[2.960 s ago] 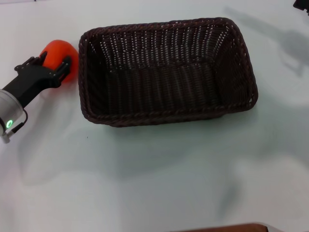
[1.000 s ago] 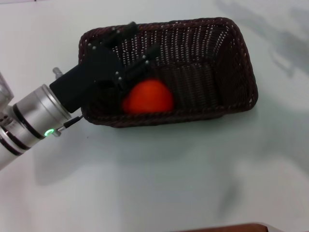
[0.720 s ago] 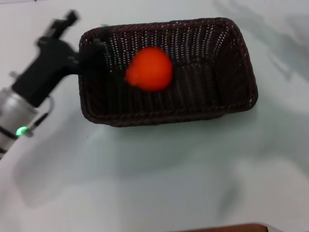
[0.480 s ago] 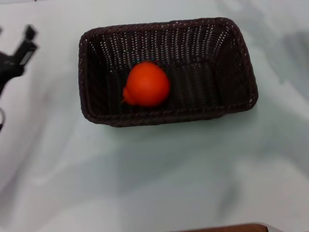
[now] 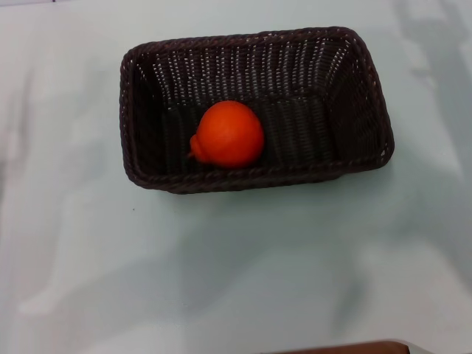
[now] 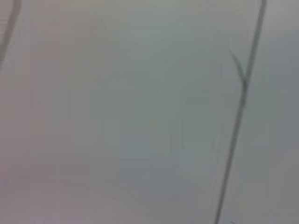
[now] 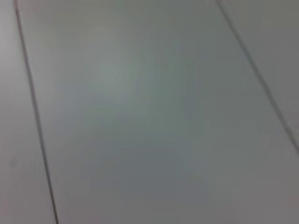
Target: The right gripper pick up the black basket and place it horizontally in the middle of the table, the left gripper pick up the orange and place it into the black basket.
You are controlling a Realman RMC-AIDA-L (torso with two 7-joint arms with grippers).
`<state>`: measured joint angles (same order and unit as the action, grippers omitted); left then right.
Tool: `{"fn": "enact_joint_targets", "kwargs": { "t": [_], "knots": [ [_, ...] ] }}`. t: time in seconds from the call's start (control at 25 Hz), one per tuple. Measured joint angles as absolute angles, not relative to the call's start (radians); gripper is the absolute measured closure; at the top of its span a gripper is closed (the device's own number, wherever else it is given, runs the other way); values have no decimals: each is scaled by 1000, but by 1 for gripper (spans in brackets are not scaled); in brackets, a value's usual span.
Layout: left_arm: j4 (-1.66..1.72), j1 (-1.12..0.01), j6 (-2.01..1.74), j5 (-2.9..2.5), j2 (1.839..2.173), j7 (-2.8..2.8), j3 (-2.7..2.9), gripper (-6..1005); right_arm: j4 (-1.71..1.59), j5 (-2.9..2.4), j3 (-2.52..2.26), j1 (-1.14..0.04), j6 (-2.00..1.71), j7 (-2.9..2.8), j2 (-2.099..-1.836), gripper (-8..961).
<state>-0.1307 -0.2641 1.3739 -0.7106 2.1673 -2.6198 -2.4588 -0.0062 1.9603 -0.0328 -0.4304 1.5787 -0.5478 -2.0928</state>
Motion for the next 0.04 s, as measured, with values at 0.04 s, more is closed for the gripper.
{"fn": "enact_joint_targets", "kwargs": {
  "t": [0.04],
  "knots": [
    [-131, -263, 1376, -711, 2168, -2620, -2469, 103, -6, 1960, -33, -430, 1579, -548, -2093, 267]
  ]
}}
